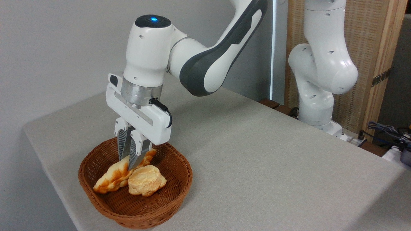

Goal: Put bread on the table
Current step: 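Lift the roll out of the basket and carry it beside the basket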

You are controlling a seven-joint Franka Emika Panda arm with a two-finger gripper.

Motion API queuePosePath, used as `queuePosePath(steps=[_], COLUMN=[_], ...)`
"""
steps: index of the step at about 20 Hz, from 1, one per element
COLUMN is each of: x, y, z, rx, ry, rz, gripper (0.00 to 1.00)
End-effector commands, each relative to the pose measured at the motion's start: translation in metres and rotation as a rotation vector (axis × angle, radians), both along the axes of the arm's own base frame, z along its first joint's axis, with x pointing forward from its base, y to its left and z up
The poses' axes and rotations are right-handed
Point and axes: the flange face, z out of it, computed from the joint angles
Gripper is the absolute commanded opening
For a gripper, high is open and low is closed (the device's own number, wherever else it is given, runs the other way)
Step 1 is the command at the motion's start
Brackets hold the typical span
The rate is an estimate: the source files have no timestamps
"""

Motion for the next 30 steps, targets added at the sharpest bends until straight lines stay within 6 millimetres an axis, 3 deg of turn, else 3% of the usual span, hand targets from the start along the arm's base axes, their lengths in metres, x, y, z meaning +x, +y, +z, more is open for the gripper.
queuePosePath(steps=[1, 6, 11, 15, 20, 23, 27, 30], x=[0.000, -0.003, -0.017, -0.037, -0.083, -0.100, -0.123, -0.133], y=[0.004, 0.004, 0.010, 0.011, 0.009, 0.012, 0.010, 0.007], z=[0.011, 0.021, 0.055, 0.075, 0.099, 0.100, 0.072, 0.062], rx=[-0.021, -0.029, -0.057, -0.072, -0.082, -0.082, -0.077, -0.071], ry=[-0.032, -0.044, -0.052, 0.014, 0.193, 0.280, 0.392, 0.410], rz=[0.015, 0.016, 0.022, -0.011, -0.099, -0.128, -0.158, -0.177], gripper=[0.11, 0.14, 0.14, 0.14, 0.15, 0.15, 0.18, 0.18])
